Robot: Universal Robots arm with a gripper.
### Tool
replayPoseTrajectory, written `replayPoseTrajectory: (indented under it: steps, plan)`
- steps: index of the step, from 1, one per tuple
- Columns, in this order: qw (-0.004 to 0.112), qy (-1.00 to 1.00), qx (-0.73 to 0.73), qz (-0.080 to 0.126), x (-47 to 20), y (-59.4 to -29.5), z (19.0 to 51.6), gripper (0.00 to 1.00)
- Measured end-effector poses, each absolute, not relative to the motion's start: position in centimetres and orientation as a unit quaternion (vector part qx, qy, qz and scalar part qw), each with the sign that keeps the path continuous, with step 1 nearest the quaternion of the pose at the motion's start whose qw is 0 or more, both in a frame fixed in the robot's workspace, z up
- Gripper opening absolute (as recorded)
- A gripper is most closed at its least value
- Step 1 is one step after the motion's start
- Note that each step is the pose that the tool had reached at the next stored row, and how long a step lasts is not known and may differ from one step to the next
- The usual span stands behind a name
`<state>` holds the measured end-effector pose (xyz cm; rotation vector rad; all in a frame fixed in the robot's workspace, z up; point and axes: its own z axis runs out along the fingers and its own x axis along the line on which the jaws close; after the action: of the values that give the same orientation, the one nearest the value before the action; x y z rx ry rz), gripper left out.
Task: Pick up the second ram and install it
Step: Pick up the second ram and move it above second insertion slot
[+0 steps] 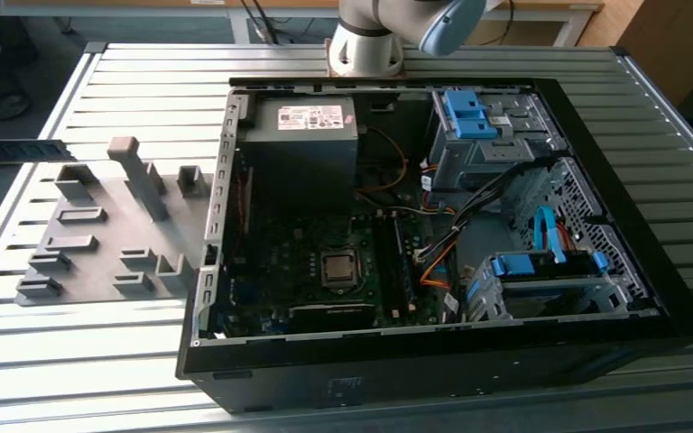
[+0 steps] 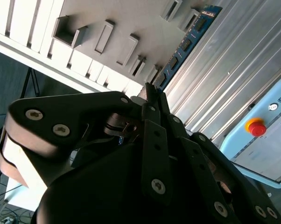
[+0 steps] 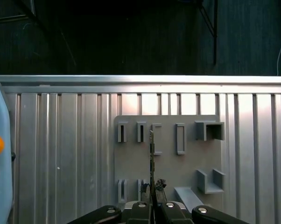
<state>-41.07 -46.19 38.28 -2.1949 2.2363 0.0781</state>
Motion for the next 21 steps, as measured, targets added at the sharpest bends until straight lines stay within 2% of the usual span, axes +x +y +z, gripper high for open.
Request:
replayPoseTrajectory:
  steps: [21]
  plan:
    - [0.004, 0.713, -0.7, 0.025, -41.1, -46.2, 40.7, 0.14]
